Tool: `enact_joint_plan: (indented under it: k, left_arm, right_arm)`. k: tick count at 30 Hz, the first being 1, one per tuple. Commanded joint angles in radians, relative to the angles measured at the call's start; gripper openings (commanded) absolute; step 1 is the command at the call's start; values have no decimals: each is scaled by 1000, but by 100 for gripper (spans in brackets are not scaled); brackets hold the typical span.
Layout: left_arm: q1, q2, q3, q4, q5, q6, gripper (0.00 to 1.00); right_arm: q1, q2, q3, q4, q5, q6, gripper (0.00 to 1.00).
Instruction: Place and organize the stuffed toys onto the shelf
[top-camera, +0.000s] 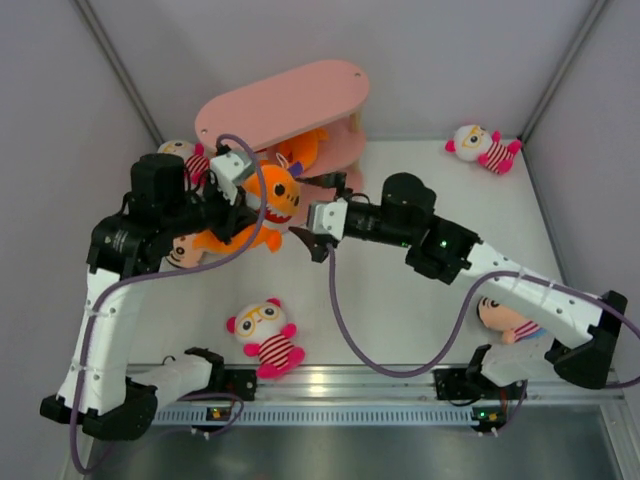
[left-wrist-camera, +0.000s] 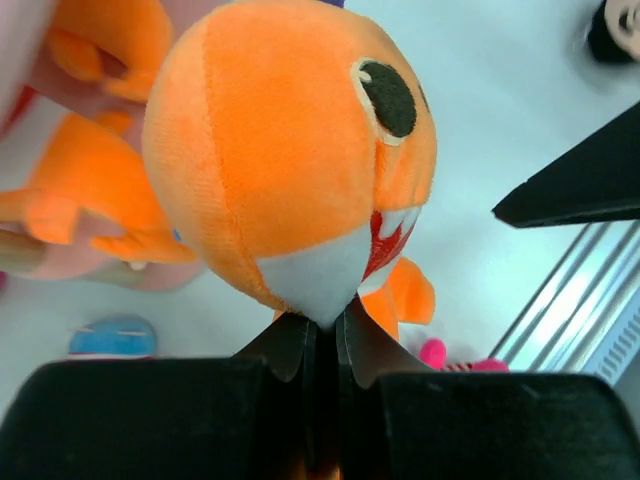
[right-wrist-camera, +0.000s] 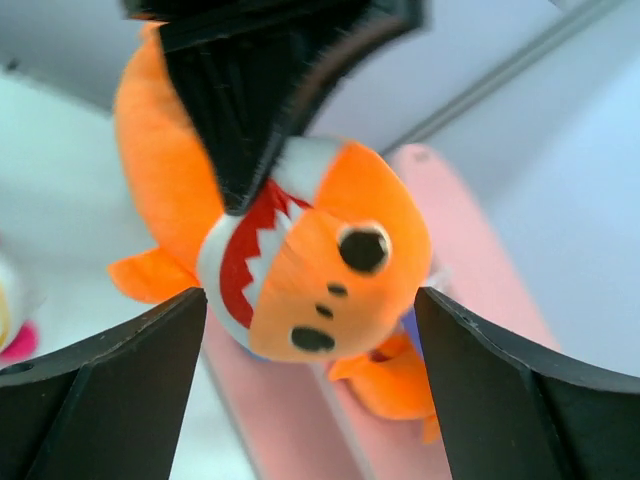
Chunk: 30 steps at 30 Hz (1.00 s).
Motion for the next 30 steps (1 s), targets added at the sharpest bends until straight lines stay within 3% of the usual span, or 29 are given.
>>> enact_joint_plan:
  k: [1,3,7,10,13,16,21,30]
  left_arm:
    - [24,-27,164,51,-39,-124,0]
    - [52,-26,248,94,-74,-202,0]
    - [124,-23,319,240,-186,-390,0]
    - [170,6,353,257,-272,-500,0]
    - [226,20,331,268,-283,-664,0]
    - [267,16,296,295,-226,-751,0]
    - [296,-6,254,332,-197,-781,0]
    - [303,-20,256,343,-215,-775,0]
  right_arm:
    - [26,-81,32,226,159,155,86]
    - [78,-72,78,233,256,215,88]
    - [103,-64,123,311,336,537,90]
    - [98,-14,155,333,376,714,91]
    - [90,86,230,309,376,1001,88]
    - [73,184,313,304,350,1179,83]
    - [70,316,446,275,238,1344,77]
    - [72,378,433,293,173,1491,76]
